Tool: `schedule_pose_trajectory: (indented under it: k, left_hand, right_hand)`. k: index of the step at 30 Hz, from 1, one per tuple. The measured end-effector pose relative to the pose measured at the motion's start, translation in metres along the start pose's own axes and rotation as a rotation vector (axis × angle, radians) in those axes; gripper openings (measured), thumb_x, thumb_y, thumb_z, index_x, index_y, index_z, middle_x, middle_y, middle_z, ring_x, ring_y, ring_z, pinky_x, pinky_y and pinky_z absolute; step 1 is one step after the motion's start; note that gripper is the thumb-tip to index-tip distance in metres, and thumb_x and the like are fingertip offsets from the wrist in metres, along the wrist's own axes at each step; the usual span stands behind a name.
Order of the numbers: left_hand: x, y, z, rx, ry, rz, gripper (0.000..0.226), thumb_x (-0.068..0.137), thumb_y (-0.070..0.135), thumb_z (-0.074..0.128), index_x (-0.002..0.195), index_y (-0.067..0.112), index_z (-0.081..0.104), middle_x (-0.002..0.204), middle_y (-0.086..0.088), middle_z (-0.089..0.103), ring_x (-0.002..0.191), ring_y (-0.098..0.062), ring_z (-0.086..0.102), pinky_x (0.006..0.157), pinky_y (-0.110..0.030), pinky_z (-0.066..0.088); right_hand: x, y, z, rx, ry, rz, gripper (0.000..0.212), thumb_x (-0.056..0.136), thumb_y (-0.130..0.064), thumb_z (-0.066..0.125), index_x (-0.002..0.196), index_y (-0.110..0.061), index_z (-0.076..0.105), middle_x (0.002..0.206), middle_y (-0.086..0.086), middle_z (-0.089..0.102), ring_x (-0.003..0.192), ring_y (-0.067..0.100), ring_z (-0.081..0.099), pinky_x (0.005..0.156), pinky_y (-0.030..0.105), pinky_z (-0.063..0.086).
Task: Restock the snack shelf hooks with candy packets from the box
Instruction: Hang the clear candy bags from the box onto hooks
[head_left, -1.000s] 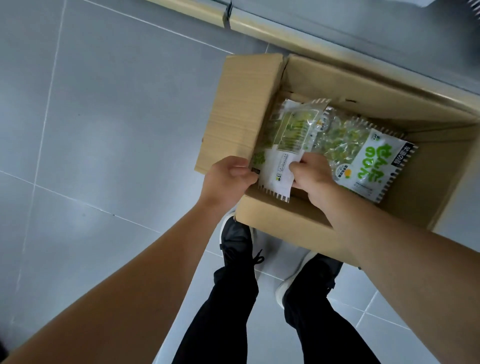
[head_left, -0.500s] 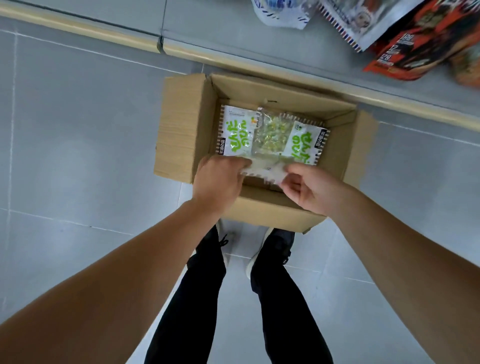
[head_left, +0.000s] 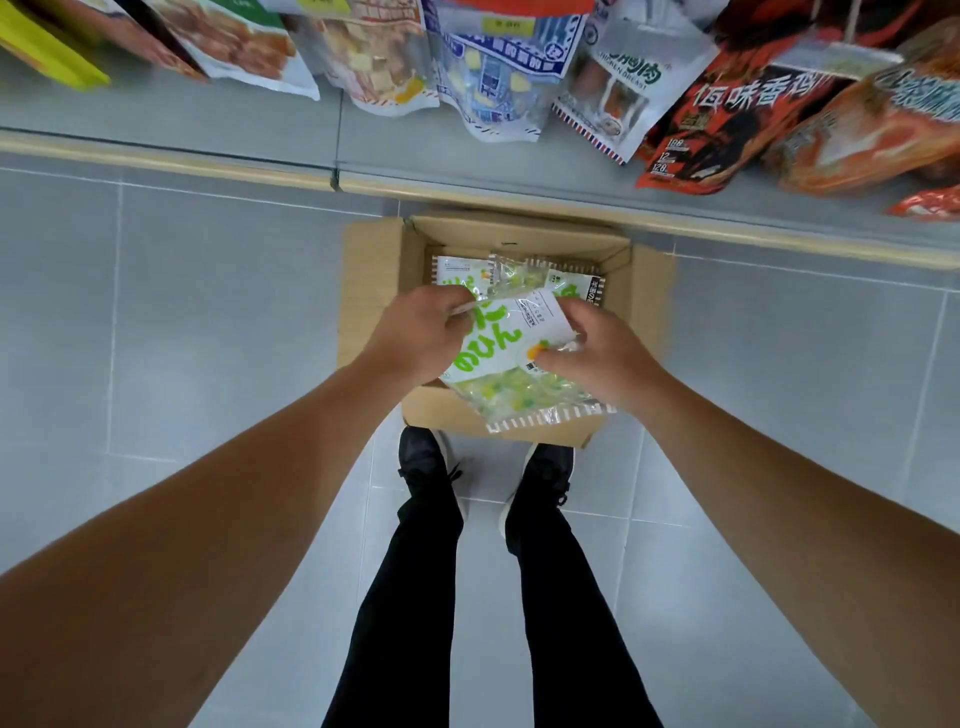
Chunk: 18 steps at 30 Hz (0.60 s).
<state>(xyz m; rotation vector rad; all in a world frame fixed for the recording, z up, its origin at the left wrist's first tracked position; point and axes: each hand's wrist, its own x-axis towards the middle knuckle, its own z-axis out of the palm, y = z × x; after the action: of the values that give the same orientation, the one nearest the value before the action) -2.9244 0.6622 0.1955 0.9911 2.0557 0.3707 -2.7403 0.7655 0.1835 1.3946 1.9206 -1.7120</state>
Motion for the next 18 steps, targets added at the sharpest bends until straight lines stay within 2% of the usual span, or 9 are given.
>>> schedule_pose_trajectory:
  k: [2, 4, 7, 10, 12, 14, 16, 17, 18]
  left_hand:
    - [-0.019, 0.021, -0.023, 0.014, -0.009, 0.004, 0.02, 0.095, 0.017, 0.051, 0.096, 0.005, 0.067, 0.084, -0.011, 0.066, 0.087, -0.032, 0.062, 0.071, -0.035, 0.049]
    - [-0.036, 0.036, -0.044, 0.006, 0.015, -0.017, 0.018, 0.095, 0.017, 0.051, 0.094, 0.006, 0.066, 0.077, -0.002, 0.057, 0.084, -0.03, 0.06, 0.063, -0.028, 0.036]
    - [-0.064, 0.057, -0.081, -0.061, 0.084, -0.054, 0.021, 0.091, 0.02, 0.056, 0.108, 0.014, 0.068, 0.085, -0.001, 0.062, 0.087, -0.024, 0.061, 0.065, -0.021, 0.034]
    - [-0.088, 0.07, -0.114, -0.157, 0.22, -0.099, 0.026, 0.084, 0.019, 0.062, 0.11, 0.019, 0.066, 0.096, 0.005, 0.065, 0.092, -0.017, 0.061, 0.069, -0.017, 0.036]
    - [-0.107, 0.075, -0.135, -0.288, 0.321, -0.134, 0.041, 0.08, 0.017, 0.067, 0.12, 0.019, 0.059, 0.106, 0.006, 0.062, 0.095, -0.016, 0.061, 0.074, -0.02, 0.041]
    - [-0.13, 0.08, -0.154, -0.496, 0.404, -0.224, 0.064, 0.074, 0.022, 0.075, 0.132, 0.018, 0.047, 0.122, 0.004, 0.055, 0.096, -0.012, 0.062, 0.082, -0.026, 0.046]
    - [-0.151, 0.087, -0.164, -0.744, 0.339, -0.355, 0.076, 0.064, 0.035, 0.081, 0.13, 0.022, 0.046, 0.122, 0.004, 0.057, 0.093, -0.012, 0.065, 0.084, -0.033, 0.052]
    - [-0.162, 0.092, -0.168, -0.85, 0.249, -0.387, 0.074, 0.062, 0.04, 0.08, 0.126, 0.022, 0.05, 0.118, 0.002, 0.063, 0.089, -0.015, 0.068, 0.077, -0.035, 0.056]
    - [-0.175, 0.098, -0.17, -0.926, 0.141, -0.389, 0.064, 0.066, 0.04, 0.079, 0.121, 0.019, 0.055, 0.11, -0.001, 0.068, 0.079, -0.016, 0.069, 0.066, -0.031, 0.055]
  right_hand:
    - [-0.025, -0.017, -0.005, 0.001, -0.014, -0.005, 0.022, 0.083, -0.022, 0.073, 0.103, -0.031, 0.068, 0.092, -0.012, 0.073, 0.076, -0.003, 0.066, 0.065, 0.018, 0.05]
    - [-0.049, -0.036, -0.007, 0.034, 0.005, -0.027, 0.013, 0.087, -0.025, 0.071, 0.099, -0.029, 0.071, 0.083, -0.011, 0.072, 0.064, -0.004, 0.062, 0.055, 0.015, 0.043]
    - [-0.087, -0.072, -0.008, 0.125, 0.104, -0.01, 0.019, 0.088, -0.027, 0.068, 0.106, -0.025, 0.072, 0.082, -0.01, 0.072, 0.068, 0.003, 0.063, 0.056, 0.016, 0.044]
    - [-0.121, -0.104, -0.009, 0.191, 0.174, -0.002, 0.02, 0.09, -0.026, 0.066, 0.109, -0.024, 0.072, 0.081, -0.012, 0.07, 0.067, 0.0, 0.061, 0.05, 0.011, 0.042]
    - [-0.146, -0.126, -0.01, 0.256, 0.205, -0.009, 0.017, 0.091, -0.027, 0.066, 0.107, -0.027, 0.071, 0.083, -0.011, 0.07, 0.066, -0.001, 0.062, 0.049, 0.012, 0.044]
    - [-0.173, -0.149, -0.013, 0.355, 0.246, -0.007, 0.005, 0.091, -0.028, 0.067, 0.095, -0.03, 0.07, 0.084, -0.008, 0.072, 0.066, 0.002, 0.064, 0.049, 0.017, 0.046]
    - [-0.194, -0.168, -0.015, 0.437, 0.298, -0.024, 0.006, 0.092, -0.028, 0.067, 0.089, -0.032, 0.069, 0.086, -0.005, 0.073, 0.069, 0.011, 0.065, 0.051, 0.023, 0.048]
    - [-0.207, -0.178, -0.016, 0.461, 0.332, -0.03, 0.005, 0.092, -0.029, 0.066, 0.09, -0.031, 0.07, 0.085, -0.006, 0.073, 0.072, 0.012, 0.066, 0.053, 0.025, 0.05]
    - [-0.217, -0.185, -0.016, 0.49, 0.372, -0.03, 0.005, 0.091, -0.031, 0.067, 0.091, -0.03, 0.071, 0.085, -0.008, 0.073, 0.075, 0.013, 0.067, 0.057, 0.027, 0.054]
